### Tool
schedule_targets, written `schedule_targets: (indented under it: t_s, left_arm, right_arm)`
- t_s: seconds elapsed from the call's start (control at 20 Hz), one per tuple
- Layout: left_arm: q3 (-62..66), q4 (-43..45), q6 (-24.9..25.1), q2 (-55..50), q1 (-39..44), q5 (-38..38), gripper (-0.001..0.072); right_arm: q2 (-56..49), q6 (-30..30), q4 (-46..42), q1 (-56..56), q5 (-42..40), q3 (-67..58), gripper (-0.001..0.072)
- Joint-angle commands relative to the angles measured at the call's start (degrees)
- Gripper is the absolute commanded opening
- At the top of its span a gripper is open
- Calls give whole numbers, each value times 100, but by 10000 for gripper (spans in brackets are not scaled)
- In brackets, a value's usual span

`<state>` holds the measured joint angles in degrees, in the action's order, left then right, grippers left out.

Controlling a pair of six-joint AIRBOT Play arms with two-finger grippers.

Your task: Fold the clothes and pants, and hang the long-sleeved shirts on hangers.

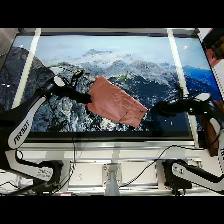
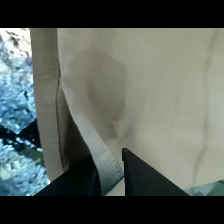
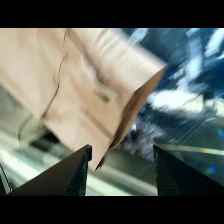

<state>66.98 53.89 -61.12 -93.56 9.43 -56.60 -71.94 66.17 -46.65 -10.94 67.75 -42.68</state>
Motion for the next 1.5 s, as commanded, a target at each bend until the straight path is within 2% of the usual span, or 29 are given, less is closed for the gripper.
schedule_targets:
  t_s: [0.0, 0.05, 0.2, 0.3, 0.55, 0.6, 0.7, 0.8, 1.05, 1.25, 1.45]
  left_arm:
    - [7, -234, 0, -35, -2, 15, 89]
    - [7, -306, 7, -26, -2, 15, 19]
    - [11, -343, 7, 9, -2, 11, 19]
    - [11, -345, 4, 9, -2, -15, 19]
    - [11, -505, 9, 11, -2, -48, 19]
    - [11, -516, 7, 11, -2, -48, 19]
    - [11, -516, 4, 15, -2, -50, 19]
    - [11, -514, 9, 94, -15, -48, 19]
    - [151, -511, 157, 955, -208, -39, 18]
    - [319, -516, 151, 1976, -544, 61, 19]
    - [319, -518, 151, 3141, -761, 514, 19]
  right_arm:
    - [-2, -96, 81, 713, -210, 439, 388]
    - [-2, -13, 81, 857, -291, 568, 388]
    - [-2, 35, 243, 1108, -337, 868, 395]
    - [-4, 33, 662, 1209, -529, 1021, 420]
    - [-365, 4, 1163, 1556, -960, 1088, 410]
    - [-417, -33, 1366, 1663, -1182, 1088, 385]
    - [-407, -273, 1744, 1821, -1530, 1067, 216]
    - [-354, -608, 1899, 1847, -1462, 953, 35]
    - [400, -732, 1878, 1843, -1373, 452, 20]
    - [1204, -688, 1762, 1840, -1386, -437, 20]
    - [1779, -247, 1016, 1843, -1432, -1615, 19]
